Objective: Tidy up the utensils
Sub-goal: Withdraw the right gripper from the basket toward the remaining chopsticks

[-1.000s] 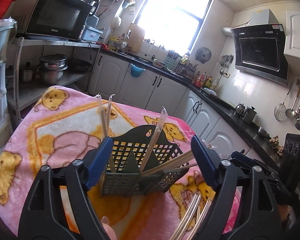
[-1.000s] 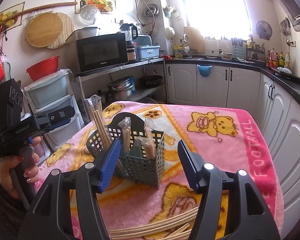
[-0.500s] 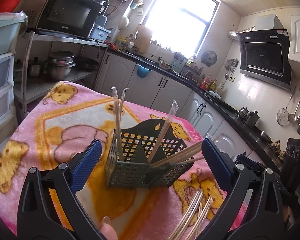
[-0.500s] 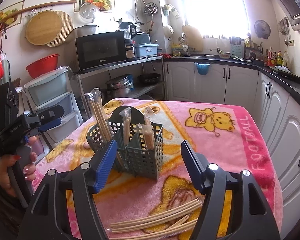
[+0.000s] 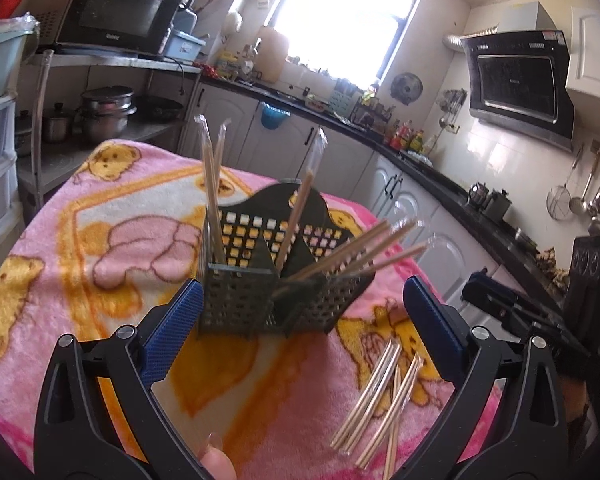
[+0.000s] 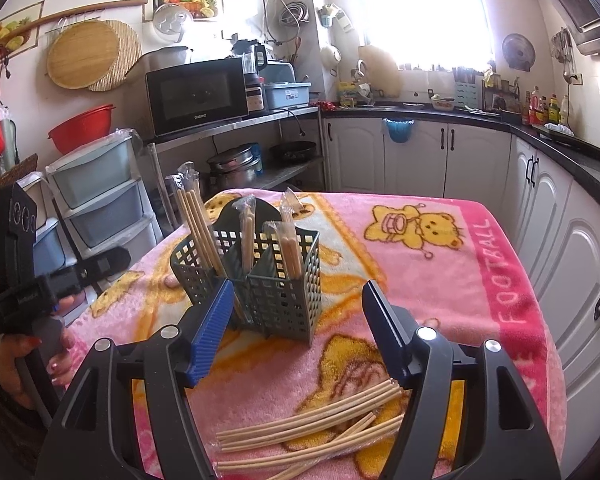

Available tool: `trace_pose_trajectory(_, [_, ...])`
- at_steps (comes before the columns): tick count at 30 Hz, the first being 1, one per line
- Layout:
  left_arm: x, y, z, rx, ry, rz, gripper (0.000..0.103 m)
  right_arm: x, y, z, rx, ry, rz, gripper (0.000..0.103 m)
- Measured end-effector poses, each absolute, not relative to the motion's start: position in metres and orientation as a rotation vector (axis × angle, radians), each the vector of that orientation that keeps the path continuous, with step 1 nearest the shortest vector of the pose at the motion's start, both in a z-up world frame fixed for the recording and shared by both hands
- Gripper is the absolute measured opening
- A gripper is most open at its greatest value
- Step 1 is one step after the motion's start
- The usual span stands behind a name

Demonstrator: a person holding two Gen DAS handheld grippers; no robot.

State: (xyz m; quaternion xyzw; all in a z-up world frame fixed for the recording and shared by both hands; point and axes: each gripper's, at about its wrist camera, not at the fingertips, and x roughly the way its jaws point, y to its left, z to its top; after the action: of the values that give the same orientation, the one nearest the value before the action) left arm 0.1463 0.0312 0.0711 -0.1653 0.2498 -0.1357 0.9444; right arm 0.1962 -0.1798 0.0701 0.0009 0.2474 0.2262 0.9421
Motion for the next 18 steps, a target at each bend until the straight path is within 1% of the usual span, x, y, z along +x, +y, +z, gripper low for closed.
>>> trace_pose_trajectory(18, [0.139, 0.008, 0.035, -0.3, 0.611, -0.319, 0.092, 0.184, -0.186, 0.041, -0.019, 0.571, 0.454, 0.064])
